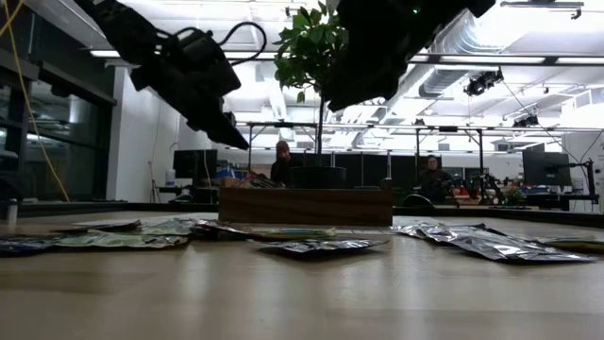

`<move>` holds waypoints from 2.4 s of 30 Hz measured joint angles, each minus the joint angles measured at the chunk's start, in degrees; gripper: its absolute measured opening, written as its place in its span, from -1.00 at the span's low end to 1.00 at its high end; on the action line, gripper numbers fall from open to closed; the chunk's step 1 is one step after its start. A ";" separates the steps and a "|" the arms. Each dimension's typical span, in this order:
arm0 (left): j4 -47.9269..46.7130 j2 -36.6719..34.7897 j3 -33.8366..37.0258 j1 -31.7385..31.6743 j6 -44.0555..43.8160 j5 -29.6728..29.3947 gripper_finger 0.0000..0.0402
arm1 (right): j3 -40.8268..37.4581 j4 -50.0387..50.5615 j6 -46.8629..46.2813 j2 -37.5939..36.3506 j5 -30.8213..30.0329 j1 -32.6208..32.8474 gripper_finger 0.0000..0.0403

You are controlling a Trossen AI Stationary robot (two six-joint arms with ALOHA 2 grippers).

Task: Pick & Place Tea
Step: Put the red tea bag into the left section of the wooden organizer

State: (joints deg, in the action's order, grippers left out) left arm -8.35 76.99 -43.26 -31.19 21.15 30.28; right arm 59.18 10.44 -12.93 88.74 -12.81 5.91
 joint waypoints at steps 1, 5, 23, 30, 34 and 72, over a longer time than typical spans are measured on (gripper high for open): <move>-0.92 -1.12 0.04 0.20 0.00 -0.04 -0.23 | 0.00 0.01 -0.02 0.83 0.17 0.53 0.02; -6.36 -6.17 0.06 0.79 1.11 -2.39 -0.23 | 0.02 -2.06 -0.94 4.33 2.07 2.03 0.02; -2.50 -39.93 23.03 16.10 -25.74 -20.75 -0.23 | 0.00 -19.19 1.46 15.32 14.66 2.71 0.02; -2.16 -43.91 24.49 25.72 -32.14 -31.60 -0.23 | 0.00 -24.64 3.14 20.58 20.05 2.61 0.03; -2.07 -43.87 24.52 29.19 -33.56 -35.23 -0.23 | 0.00 -27.60 3.57 22.41 21.47 2.60 0.03; -2.13 -43.84 24.52 32.73 -34.53 -38.69 -0.23 | 25.15 5.70 12.98 36.05 18.32 1.12 0.45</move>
State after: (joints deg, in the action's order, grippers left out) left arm -10.48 33.15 -18.74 1.54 -13.39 -8.41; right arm 84.33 16.14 0.05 124.79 5.51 7.03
